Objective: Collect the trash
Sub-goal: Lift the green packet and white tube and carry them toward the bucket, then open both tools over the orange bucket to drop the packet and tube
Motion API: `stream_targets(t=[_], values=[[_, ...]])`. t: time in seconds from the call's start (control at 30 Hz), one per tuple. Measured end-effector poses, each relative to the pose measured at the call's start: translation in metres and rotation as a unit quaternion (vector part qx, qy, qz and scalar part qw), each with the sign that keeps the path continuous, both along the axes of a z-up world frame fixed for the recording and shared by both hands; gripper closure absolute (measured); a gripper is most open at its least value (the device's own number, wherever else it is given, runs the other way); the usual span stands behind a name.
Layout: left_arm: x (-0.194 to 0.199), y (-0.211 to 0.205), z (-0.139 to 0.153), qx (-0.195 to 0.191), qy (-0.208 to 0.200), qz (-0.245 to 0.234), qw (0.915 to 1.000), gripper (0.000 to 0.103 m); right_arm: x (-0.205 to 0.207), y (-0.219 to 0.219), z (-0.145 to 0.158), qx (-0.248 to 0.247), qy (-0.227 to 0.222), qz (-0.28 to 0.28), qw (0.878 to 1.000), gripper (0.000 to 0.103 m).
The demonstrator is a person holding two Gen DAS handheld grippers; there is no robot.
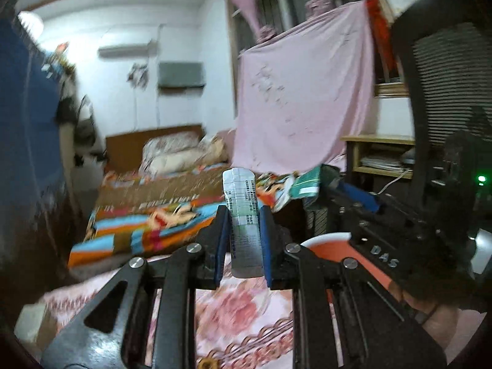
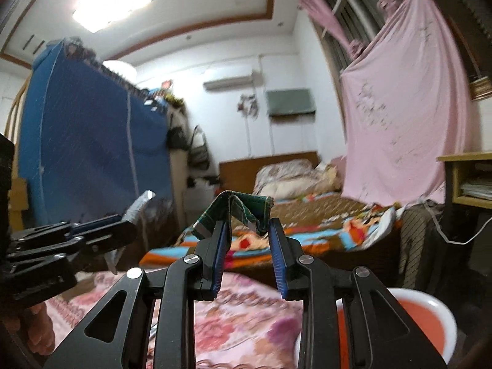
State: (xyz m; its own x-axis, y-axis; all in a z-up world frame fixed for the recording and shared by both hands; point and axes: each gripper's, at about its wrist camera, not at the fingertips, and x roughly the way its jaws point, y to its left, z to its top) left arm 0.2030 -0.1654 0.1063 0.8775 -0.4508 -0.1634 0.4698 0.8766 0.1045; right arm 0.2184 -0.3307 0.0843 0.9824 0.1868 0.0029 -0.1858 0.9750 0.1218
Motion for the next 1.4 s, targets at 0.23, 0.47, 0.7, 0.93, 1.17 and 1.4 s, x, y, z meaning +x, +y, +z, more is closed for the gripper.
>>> stream_targets(t=[0.23, 0.47, 0.7, 0.93, 1.17, 1.4], values=[[-0.001, -0.032, 0.004, 0.025, -0.029, -0.047, 0.9982, 0.099, -0.002, -0.036, 0.002, 0.020, -0.001, -0.049, 0.999, 0.077], [0.008, -0.061, -0.004, 0.029, 0.005, -0.088, 0.9957, 0.098, 0.000, -0.061, -0.006, 0.025, 0.030, -0.097, 0.995, 0.076], [0.032, -0.081, -0.019, 0.015, 0.072, -0.115, 0.9907, 0.098, 0.014, -0.084, -0.016, 0.033, 0.094, -0.134, 0.986, 0.075], [0.054, -0.095, -0.037, 0.013, 0.143, -0.123, 0.9819, 0.098, 0.025, -0.097, -0.029, 0.031, 0.160, -0.156, 0.974, 0.073], [0.068, -0.106, -0.049, 0.002, 0.194, -0.132, 0.9720, 0.098, 0.033, -0.102, -0.040, 0.035, 0.204, -0.152, 0.966, 0.065], [0.082, -0.108, -0.055, -0.010, 0.234, -0.130, 0.9635, 0.098, 0.035, -0.110, -0.044, 0.050, 0.219, -0.154, 0.962, 0.054]])
